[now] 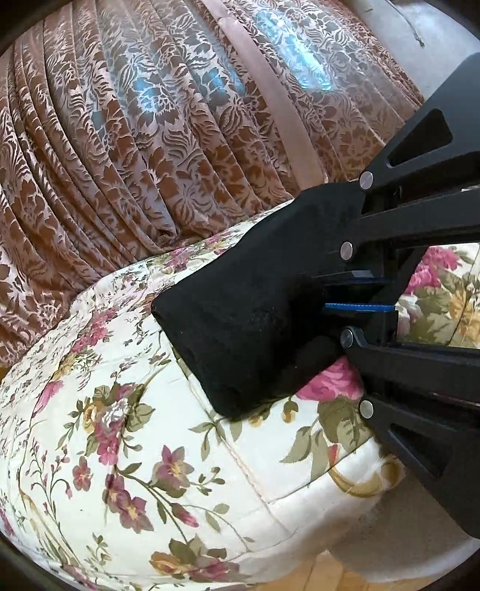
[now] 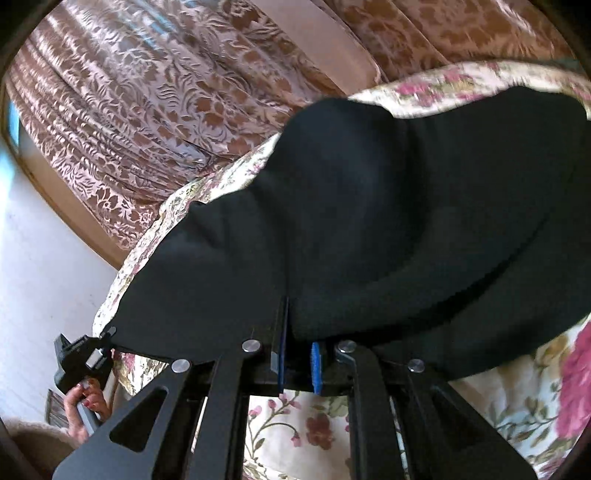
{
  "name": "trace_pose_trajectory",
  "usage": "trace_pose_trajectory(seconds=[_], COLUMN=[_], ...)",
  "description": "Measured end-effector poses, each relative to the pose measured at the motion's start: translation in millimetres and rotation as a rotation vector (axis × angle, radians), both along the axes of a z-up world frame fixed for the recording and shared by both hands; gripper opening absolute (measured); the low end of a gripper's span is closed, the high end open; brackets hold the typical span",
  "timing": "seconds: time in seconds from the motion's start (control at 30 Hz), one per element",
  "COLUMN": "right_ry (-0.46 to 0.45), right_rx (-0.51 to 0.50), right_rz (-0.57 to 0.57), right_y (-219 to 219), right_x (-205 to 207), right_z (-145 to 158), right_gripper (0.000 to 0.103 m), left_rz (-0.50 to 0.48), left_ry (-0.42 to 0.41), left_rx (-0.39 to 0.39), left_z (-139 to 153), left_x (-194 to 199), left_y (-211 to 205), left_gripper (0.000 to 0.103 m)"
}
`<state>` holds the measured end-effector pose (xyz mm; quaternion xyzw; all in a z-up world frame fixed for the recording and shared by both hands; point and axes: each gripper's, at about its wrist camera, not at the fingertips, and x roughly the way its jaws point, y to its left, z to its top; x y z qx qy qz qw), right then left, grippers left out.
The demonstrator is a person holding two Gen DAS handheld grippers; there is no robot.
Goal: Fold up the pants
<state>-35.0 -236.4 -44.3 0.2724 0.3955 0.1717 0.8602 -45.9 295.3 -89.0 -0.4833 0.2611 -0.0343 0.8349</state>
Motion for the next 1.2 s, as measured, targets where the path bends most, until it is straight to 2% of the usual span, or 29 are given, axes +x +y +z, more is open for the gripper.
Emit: trace_pose_trajectory(seconds=[0.23, 0.3, 0.33, 0.43, 0.5, 0.63, 0.67, 0.73, 0.8, 0.9, 1.07, 1.17, 1.2], right_ry=[-0.010, -0.002, 0.005, 0.009, 0.007, 0.005, 0.002, -0.013, -0.037, -0.049, -0.012, -0.014, -0.013], right_rx=[0.013, 0.008, 0.012, 0.030, 0.030, 0.017, 0.008, 0.002, -0.013, -0.028, 0.006, 0.025, 0.019], right_rz=[-0.008, -0.007, -0.007, -0.013, -0.012, -0.009, -0.007, 0.008, 0.013, 0.010, -0.057, -0.110, -0.124], right_y=[-2, 0, 0, 0, -1, 0, 0, 1, 3, 0, -18, -37, -41], right_x=[1, 2, 2, 1, 1, 3, 3, 2, -1, -2, -5, -12, -13], right_z=[6, 4, 1, -3, -3, -1, 0, 4, 9, 14, 9, 9, 10], right_gripper=[0.009, 0.009, 0.010, 0.010, 0.010, 0.010, 0.013, 0.027, 0.047, 0.050, 0.050, 0.051, 0.055], left_rz=[0.019, 0.010, 0.012, 0.021, 0.024, 0.041, 0.046, 0.067, 0.096, 0.116, 0.155, 0.080, 0.049], left_ry=[-0.076, -0.058, -0.023, 0.017, 0.018, 0.024, 0.019, 0.005, -0.024, -0.090, -0.195, -0.226, -0.231], left_rx=[0.040, 0.069, 0.083, 0.042, 0.050, 0.149, 0.190, 0.267, 0.349, 0.425, 0.534, 0.556, 0.563], left_z=[22, 21, 16, 0, 0, 16, 23, 36, 52, 73, 107, 113, 113], left_x=[-10, -8, -6, -9, -11, -16, -19, -26, -32, -33, -24, -6, 3], left_y=[-3, -6, -5, -2, -4, -13, -17, -24, -34, -48, -79, -97, -105], left_gripper=[0.006, 0.006, 0.006, 0.006, 0.006, 0.006, 0.006, 0.009, 0.015, 0.029, 0.029, 0.052, 0.052])
